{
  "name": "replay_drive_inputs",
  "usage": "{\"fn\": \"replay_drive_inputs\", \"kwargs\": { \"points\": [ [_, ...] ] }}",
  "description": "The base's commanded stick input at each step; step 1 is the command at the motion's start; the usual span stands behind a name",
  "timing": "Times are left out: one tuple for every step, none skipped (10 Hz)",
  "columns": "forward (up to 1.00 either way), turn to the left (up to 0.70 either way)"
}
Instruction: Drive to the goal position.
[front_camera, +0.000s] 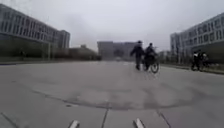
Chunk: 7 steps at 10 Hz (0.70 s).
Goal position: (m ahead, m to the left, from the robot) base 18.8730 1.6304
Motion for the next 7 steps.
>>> {"fn": "replay_drive_inputs", "kwargs": {
  "points": [
    [1.00, -0.35],
    [1.00, -0.35],
    [1.00, -0.35],
    [1.00, -0.36],
    [1.00, -0.38],
    [1.00, -0.40],
    [1.00, -0.38]
  ]
}}
